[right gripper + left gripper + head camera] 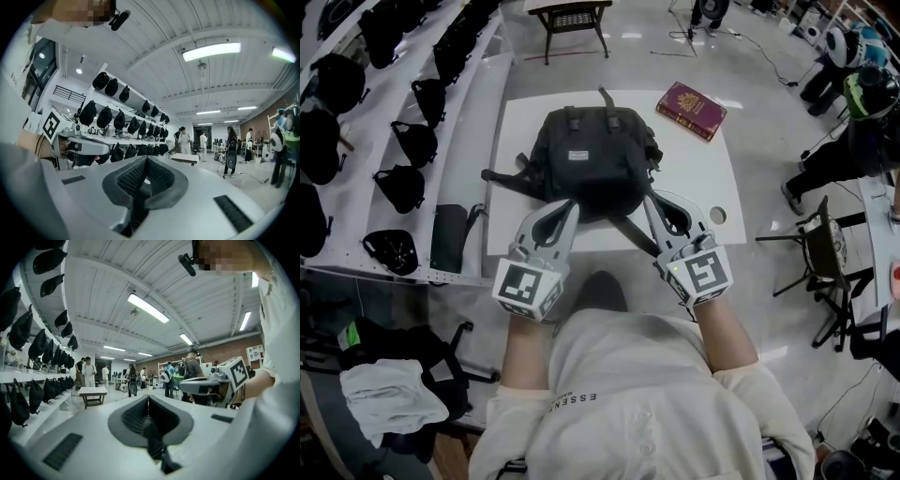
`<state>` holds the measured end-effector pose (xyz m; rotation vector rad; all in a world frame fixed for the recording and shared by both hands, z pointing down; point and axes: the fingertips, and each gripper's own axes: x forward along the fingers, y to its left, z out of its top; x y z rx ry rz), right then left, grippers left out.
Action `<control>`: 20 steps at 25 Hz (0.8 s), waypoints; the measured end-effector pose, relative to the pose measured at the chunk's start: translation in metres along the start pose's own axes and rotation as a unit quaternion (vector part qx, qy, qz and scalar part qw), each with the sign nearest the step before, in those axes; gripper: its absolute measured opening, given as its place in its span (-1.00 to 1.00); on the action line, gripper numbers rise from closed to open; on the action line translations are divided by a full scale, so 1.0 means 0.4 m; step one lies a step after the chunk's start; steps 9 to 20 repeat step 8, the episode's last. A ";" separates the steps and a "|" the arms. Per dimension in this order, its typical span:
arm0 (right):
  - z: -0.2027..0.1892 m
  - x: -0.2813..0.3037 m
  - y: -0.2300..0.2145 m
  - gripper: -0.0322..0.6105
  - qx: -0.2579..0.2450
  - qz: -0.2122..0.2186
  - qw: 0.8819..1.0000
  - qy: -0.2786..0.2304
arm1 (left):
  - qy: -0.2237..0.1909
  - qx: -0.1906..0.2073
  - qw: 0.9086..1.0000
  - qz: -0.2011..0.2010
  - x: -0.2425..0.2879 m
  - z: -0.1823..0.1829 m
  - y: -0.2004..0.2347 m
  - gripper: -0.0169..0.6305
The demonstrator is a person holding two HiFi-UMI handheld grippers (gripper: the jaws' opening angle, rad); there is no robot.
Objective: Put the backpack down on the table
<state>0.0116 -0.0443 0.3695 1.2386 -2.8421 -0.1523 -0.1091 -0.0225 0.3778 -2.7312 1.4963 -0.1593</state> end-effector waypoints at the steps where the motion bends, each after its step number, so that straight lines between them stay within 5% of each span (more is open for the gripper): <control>1: 0.002 0.000 -0.003 -0.86 0.001 -0.001 1.000 -0.001 | 0.000 -0.001 1.000 0.001 0.001 0.003 0.002 -0.94; 20: 0.000 0.011 -0.021 -0.86 0.008 -0.007 1.000 0.003 | 0.003 0.007 1.000 -0.004 0.012 0.008 0.006 -0.94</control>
